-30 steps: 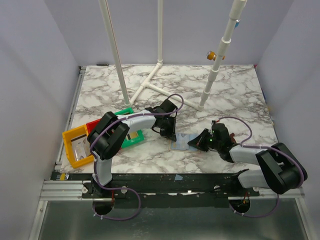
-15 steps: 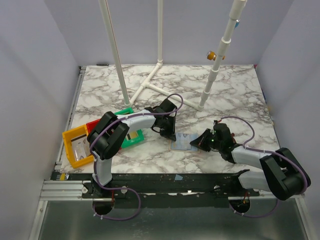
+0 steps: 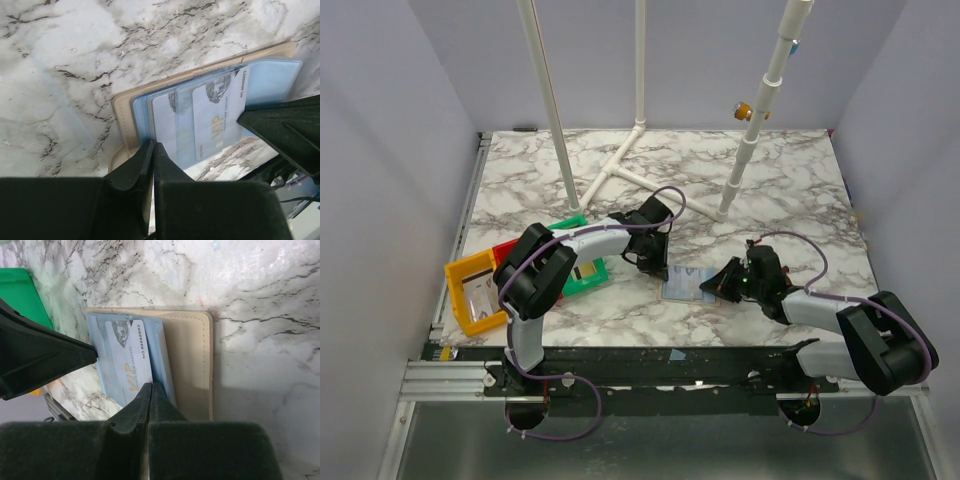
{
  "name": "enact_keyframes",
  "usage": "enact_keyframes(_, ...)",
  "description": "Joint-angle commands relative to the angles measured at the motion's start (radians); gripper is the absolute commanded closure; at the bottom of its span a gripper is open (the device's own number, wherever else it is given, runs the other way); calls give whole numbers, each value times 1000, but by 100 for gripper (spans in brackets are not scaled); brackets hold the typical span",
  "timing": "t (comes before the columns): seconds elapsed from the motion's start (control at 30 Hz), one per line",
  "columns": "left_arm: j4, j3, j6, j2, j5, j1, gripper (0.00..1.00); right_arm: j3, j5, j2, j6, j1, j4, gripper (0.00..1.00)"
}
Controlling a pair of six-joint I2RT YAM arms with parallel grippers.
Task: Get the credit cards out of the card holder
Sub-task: Remove the credit card from the card holder.
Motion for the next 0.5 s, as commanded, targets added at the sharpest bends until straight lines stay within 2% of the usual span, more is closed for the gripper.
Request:
enact_keyframes(0.0,-71,48,35,-36,-46,-17,93,14,-24,37,-22,-5,3,99)
enact_keyframes(0.23,-66,87,33,-26,-14,-52,87,18,-32,55,-17,-5,19,99)
enact_keyframes(0.47,-50,103,20,22,9,-78,87,22,-35,63,-16,-5,21,99)
